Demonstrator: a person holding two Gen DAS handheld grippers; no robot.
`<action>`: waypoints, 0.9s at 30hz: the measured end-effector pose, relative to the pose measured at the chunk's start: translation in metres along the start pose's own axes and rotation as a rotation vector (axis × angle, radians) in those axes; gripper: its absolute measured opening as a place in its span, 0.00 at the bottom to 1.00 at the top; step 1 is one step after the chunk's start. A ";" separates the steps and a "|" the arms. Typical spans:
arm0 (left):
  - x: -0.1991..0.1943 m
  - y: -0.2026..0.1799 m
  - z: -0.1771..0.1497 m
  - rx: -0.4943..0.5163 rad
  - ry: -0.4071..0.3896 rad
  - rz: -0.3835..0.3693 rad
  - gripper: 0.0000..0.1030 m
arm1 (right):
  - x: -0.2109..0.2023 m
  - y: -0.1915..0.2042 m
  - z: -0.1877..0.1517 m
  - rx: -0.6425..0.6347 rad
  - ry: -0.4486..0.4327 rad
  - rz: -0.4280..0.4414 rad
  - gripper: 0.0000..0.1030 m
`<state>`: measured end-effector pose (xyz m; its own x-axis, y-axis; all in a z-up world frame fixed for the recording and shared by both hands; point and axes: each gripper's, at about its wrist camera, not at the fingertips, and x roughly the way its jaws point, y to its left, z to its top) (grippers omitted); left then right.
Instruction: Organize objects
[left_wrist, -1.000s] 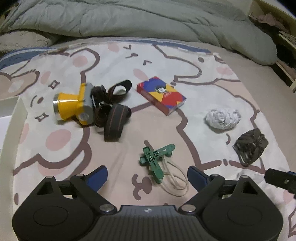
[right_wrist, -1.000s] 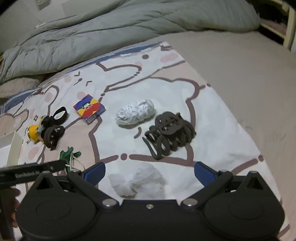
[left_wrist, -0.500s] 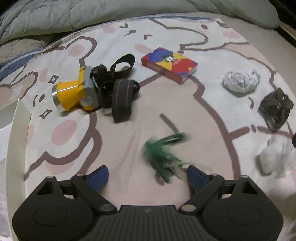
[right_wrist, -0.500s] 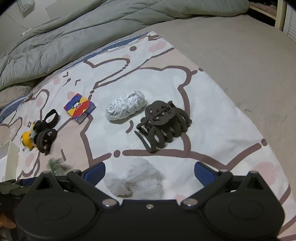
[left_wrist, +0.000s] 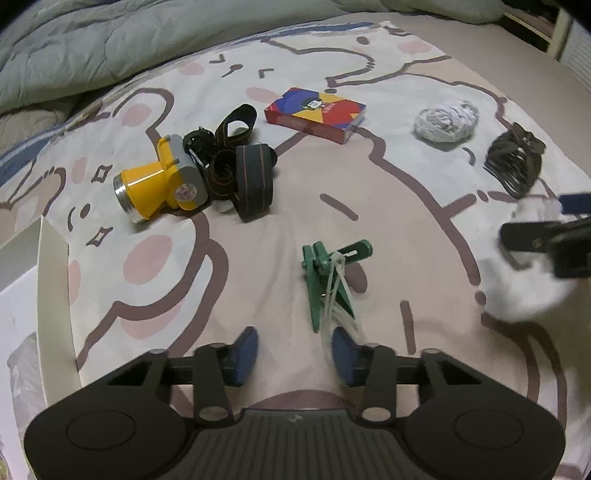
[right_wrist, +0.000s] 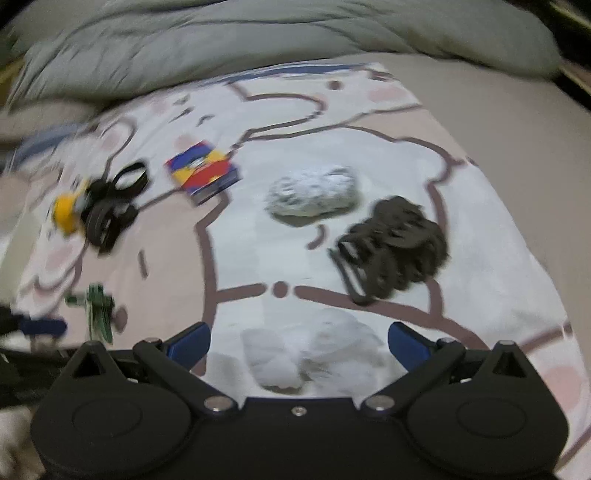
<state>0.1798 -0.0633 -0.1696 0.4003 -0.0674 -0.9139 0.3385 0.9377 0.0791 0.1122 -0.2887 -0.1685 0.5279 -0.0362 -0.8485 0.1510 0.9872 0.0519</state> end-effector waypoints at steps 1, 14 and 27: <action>-0.001 0.001 -0.001 0.007 -0.001 0.002 0.29 | 0.002 0.005 -0.001 -0.039 0.000 -0.010 1.00; -0.020 0.020 -0.006 -0.052 -0.047 0.001 0.02 | 0.014 -0.004 0.001 0.026 0.106 -0.030 0.53; -0.045 0.035 0.000 -0.126 -0.126 0.001 0.01 | -0.021 -0.005 0.016 0.000 -0.006 0.011 0.30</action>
<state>0.1735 -0.0276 -0.1261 0.5072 -0.1013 -0.8559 0.2315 0.9726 0.0221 0.1136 -0.2954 -0.1422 0.5341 -0.0265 -0.8450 0.1457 0.9874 0.0612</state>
